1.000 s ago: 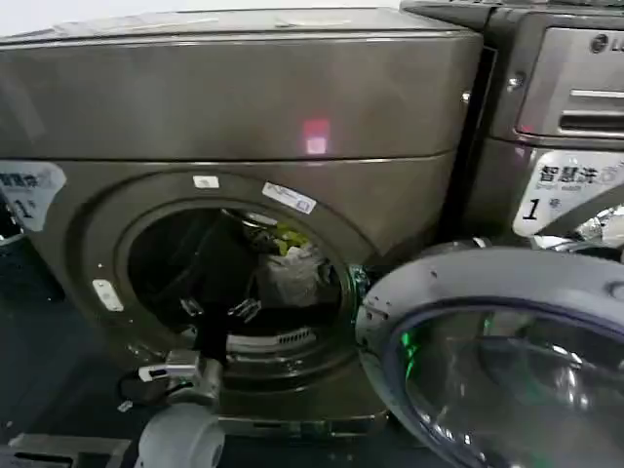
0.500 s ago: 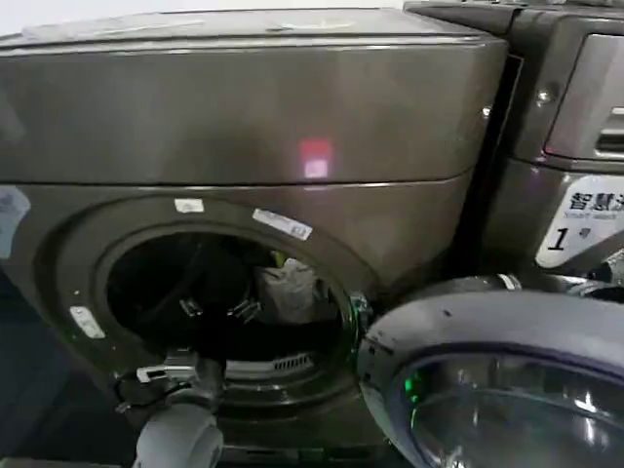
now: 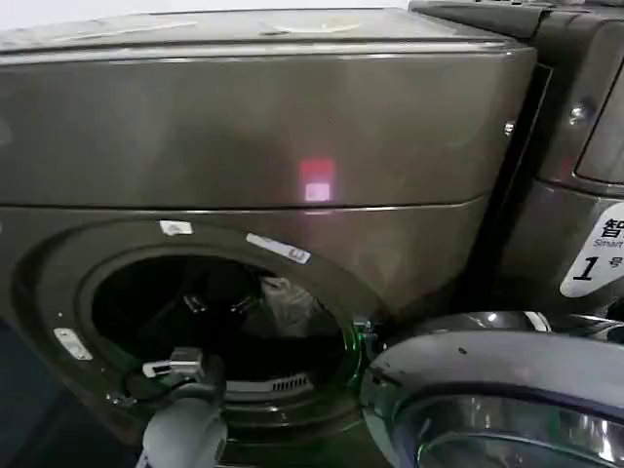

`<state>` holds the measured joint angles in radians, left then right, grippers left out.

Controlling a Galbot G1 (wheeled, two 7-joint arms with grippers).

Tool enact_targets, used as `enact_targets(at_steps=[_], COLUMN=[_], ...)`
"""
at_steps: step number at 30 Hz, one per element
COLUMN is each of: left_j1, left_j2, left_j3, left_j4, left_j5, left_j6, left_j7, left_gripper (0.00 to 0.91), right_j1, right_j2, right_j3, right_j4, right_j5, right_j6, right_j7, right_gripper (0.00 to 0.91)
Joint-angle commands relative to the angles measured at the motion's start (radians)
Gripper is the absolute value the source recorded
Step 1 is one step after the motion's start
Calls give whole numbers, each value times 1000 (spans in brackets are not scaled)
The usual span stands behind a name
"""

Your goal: Grasp the clothes from the dryer.

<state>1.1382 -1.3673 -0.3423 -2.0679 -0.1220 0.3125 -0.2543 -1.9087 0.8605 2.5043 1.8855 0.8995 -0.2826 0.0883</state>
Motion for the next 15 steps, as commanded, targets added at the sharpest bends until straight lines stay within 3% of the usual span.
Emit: enact_targets(at_steps=[1, 6, 15], left_j1=[-226, -480, -732], left_j2=[-27, -73, -83], left_j3=[20, 36, 52], left_j4=[264, 512, 891], left_j5=[-25, -53, -13], left_j6=[-22, -56, -102], left_j7=[3, 9, 97], left_gripper=[907, 907, 907], right_j1=[2, 2, 7], right_j2=[-11, -4, -11], right_j3=[6, 7, 16], right_j4=[-12, -25, -34], right_j5=[-46, -43, -21], right_j6=[4, 23, 21], right_j7=[0, 4, 10], right_gripper=[907, 907, 907])
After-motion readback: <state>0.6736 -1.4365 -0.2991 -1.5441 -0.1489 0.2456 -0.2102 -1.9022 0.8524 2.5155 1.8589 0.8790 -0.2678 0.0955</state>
